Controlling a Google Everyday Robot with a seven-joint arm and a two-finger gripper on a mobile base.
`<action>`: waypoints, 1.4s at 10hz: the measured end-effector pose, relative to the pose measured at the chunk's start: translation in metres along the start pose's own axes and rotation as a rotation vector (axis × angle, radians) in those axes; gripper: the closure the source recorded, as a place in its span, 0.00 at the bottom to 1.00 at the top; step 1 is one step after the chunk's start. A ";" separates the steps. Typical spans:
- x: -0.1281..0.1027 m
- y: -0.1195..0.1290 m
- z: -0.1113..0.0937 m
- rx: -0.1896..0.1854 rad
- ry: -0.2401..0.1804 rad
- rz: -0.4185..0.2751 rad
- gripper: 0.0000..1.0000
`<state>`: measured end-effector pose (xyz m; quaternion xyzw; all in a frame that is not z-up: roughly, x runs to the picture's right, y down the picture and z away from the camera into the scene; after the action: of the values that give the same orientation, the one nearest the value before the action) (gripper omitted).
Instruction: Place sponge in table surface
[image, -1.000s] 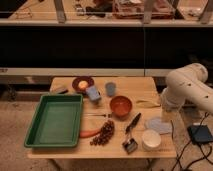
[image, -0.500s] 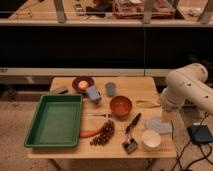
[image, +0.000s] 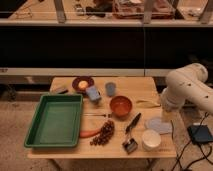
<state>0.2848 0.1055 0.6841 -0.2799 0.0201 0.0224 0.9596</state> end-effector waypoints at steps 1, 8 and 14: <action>0.000 0.000 0.000 0.000 0.000 0.000 0.35; -0.012 -0.011 -0.003 0.007 0.005 -0.091 0.35; -0.141 -0.071 -0.028 0.083 -0.150 -0.783 0.35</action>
<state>0.1477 0.0260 0.7060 -0.2250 -0.1573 -0.3253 0.9049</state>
